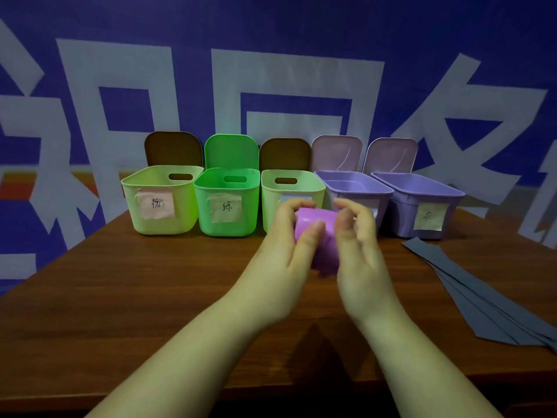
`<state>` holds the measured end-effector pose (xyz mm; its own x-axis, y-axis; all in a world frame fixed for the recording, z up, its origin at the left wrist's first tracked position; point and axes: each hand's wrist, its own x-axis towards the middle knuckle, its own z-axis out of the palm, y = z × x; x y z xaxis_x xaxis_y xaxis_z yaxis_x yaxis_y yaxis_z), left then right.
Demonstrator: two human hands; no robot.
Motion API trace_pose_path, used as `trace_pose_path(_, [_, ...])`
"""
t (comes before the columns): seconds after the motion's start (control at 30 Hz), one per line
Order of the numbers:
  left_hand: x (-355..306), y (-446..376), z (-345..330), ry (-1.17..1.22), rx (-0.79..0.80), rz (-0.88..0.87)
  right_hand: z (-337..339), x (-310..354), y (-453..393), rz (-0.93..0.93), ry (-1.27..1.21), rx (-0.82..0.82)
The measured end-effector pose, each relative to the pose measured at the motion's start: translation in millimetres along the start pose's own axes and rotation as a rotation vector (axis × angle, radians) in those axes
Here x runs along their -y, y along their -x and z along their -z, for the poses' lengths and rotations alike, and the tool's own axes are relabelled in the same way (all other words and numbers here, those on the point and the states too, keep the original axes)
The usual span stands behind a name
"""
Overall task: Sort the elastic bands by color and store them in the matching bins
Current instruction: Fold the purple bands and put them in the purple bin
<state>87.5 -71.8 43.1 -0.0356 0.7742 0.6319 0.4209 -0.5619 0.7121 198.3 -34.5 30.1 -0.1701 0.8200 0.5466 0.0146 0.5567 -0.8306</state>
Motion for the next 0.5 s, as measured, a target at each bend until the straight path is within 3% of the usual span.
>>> trace_pose_path(0.07, [4.5,3.3,0.4,-0.069,0.017,-0.077,1.3,4.7,-6.6,-0.160,-0.024,0.028])
trace_pose_path(0.13, [8.2,1.9,1.4,0.004,0.012,-0.046,1.9,6.0,-10.5,-0.205,0.038,0.074])
trace_pose_path(0.23, [6.3,-4.4,0.4,0.296,-0.021,0.154,0.4,4.0,-5.4,-0.092,0.135,0.109])
trace_pose_path(0.37, [-2.6,-8.6,-0.1,0.361,-0.039,0.464,0.3,3.3,4.0,0.072,0.263,0.137])
trace_pose_path(0.5, [-7.8,0.6,-1.8,0.365,-0.073,0.345,-2.0,6.4,4.5,0.053,0.166,0.107])
